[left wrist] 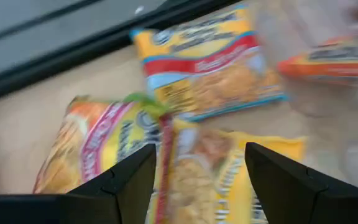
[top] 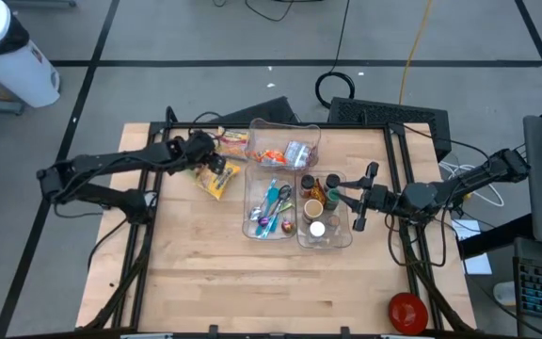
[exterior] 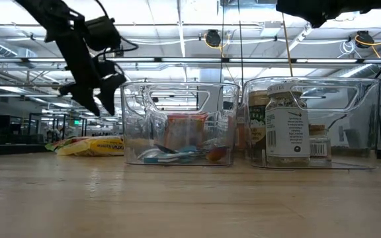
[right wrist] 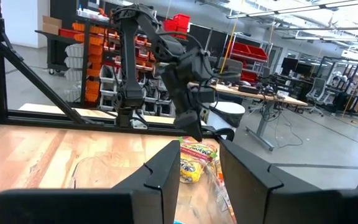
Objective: Pick & Place Food Item
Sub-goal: Put the green noodle pack into the top transparent bin
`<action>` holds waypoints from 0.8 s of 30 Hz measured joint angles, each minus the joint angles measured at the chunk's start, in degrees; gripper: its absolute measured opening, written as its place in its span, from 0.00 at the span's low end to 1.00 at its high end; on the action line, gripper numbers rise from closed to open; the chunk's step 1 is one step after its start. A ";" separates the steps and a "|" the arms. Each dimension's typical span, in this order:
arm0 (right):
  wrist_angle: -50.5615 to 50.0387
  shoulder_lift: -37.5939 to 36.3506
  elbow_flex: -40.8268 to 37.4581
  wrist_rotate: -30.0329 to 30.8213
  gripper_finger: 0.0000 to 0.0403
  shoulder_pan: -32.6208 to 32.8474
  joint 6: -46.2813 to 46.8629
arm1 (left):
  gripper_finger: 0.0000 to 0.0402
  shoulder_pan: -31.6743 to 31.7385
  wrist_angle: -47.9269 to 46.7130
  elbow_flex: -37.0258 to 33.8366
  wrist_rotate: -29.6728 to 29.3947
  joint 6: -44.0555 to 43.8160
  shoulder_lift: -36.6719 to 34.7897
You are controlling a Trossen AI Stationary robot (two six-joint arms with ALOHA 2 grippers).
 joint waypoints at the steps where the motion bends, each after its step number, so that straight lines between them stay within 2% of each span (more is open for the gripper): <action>1: 0.03 0.00 0.00 -0.02 0.26 0.00 0.01 | 0.64 0.91 -0.02 -0.56 0.02 -0.80 0.00; 9: 0.00 0.00 0.00 -0.02 0.26 0.00 -0.23 | 0.64 7.77 0.23 -4.73 -0.02 -8.10 0.00; 12: 0.01 0.00 0.00 -0.02 0.26 0.00 -0.23 | 0.64 9.43 0.82 -5.57 -1.98 -9.07 0.00; 18: 0.01 0.00 0.00 -0.04 0.26 0.00 -0.23 | 0.64 9.98 4.24 -7.03 -1.07 -8.88 0.22; 24: 0.36 0.00 0.00 -0.04 0.26 0.00 -0.23 | 0.64 10.46 7.49 -7.62 -0.87 -8.60 3.90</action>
